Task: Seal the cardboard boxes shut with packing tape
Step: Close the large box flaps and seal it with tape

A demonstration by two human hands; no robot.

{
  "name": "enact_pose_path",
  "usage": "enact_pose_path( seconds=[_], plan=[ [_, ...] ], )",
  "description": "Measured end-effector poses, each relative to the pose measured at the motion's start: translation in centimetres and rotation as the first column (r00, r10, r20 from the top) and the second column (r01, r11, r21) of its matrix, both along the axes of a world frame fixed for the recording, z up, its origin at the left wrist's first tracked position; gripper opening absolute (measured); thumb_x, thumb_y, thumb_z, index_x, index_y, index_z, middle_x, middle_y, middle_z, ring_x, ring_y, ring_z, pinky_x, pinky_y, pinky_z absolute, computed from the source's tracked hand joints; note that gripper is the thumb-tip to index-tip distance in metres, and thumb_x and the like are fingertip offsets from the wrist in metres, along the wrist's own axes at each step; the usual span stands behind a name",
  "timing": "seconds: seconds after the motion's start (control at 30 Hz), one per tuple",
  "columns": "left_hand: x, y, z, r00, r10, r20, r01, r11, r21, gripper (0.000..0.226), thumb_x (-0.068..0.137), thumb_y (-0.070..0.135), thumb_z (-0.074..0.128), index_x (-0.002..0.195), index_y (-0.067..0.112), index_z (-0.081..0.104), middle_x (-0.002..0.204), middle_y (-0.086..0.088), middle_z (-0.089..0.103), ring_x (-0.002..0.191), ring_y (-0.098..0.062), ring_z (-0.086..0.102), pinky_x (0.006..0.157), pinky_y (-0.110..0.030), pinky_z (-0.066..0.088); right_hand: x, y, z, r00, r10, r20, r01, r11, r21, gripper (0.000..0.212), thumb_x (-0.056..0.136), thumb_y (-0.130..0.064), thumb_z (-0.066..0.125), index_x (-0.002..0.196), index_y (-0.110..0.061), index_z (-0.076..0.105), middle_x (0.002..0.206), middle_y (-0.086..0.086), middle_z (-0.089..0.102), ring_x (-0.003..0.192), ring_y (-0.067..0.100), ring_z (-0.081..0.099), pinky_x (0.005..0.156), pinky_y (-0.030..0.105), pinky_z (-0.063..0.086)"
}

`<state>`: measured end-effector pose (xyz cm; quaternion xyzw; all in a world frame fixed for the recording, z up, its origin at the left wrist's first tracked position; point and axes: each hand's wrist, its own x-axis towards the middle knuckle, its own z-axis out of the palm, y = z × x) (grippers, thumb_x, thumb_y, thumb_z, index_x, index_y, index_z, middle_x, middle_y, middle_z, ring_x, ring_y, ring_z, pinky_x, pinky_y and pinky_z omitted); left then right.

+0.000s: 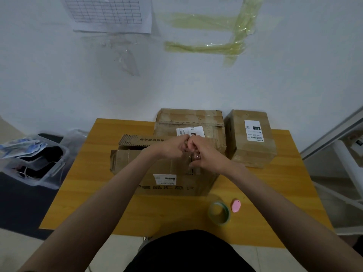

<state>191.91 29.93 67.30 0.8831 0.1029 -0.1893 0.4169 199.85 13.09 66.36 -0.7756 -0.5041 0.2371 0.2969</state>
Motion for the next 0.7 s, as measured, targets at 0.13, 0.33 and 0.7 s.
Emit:
enact_pose_path(
  seconds=[0.13,0.33,0.7],
  plan=[
    [-0.11,-0.02,0.15,1.0,-0.024,0.02,0.023,0.999,0.039,0.049,0.074,-0.003,0.056,0.122,0.002,0.049,0.116,-0.019,0.061,0.111,-0.034,0.062,0.092,-0.056,0.053,0.06,0.12,-0.28,1.0,0.022,0.001,-0.022,1.0,-0.005,0.051,0.077,-0.008,0.082,0.091,-0.027,0.036,0.111,-0.007,0.045,0.095,0.018,0.051,0.072,0.023,0.048],
    [0.42,0.19,-0.44,1.0,-0.015,0.007,0.015,0.999,0.038,0.042,0.081,-0.015,0.057,0.117,0.005,0.049,0.111,-0.012,0.059,0.108,-0.028,0.06,0.097,-0.045,0.053,0.05,0.07,-0.54,1.0,0.031,-0.001,-0.031,0.999,-0.007,0.051,0.076,-0.007,0.082,0.092,-0.026,0.037,0.108,-0.012,0.043,0.093,0.016,0.05,0.07,0.02,0.045],
    [0.25,0.01,0.18,0.997,-0.082,-0.004,0.082,0.993,-0.08,0.056,0.07,-0.003,0.07,0.12,0.011,0.05,0.111,-0.005,0.059,0.095,-0.017,0.062,0.076,-0.024,0.054,-0.26,0.14,-0.82,0.996,0.043,0.079,-0.045,0.999,0.015,0.049,0.078,-0.007,0.08,0.092,-0.026,0.037,0.116,-0.01,0.043,0.099,0.014,0.05,0.081,0.024,0.05]
  ],
)
